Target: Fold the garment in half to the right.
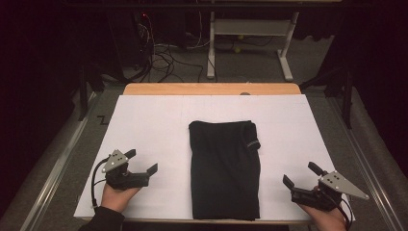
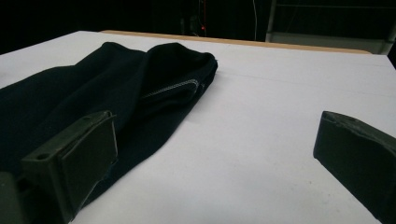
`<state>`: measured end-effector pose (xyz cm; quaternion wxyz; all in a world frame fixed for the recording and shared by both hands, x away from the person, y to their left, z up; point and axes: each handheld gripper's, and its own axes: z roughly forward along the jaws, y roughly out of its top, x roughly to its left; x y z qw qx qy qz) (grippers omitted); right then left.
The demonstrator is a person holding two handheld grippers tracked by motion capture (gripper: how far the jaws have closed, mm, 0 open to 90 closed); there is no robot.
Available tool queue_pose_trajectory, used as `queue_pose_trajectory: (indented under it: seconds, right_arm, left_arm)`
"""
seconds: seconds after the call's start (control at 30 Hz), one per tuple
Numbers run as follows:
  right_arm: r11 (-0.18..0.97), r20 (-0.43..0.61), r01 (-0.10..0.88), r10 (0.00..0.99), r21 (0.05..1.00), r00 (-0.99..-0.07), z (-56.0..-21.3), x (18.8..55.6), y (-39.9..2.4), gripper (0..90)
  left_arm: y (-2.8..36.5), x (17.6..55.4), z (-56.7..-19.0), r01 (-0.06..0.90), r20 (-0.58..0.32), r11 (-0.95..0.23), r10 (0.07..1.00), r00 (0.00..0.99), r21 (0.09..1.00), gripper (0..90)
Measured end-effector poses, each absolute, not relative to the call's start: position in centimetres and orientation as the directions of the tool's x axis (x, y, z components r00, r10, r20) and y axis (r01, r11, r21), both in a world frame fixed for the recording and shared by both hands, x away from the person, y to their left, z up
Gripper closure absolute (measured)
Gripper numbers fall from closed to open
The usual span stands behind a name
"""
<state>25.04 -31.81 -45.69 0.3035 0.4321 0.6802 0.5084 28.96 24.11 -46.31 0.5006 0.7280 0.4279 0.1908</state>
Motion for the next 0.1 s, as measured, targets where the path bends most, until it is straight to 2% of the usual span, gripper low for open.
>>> queue_pose_trajectory:
  seconds: [0.1]
  right_arm:
    - [0.12,0.017,0.278,0.896,0.953,-0.443,-45.69,24.99,-31.66,0.0]
  left_arm:
    - [24.35,28.97,-46.19,0.427,-0.141,-0.139,0.816,0.561,0.894,0.0]
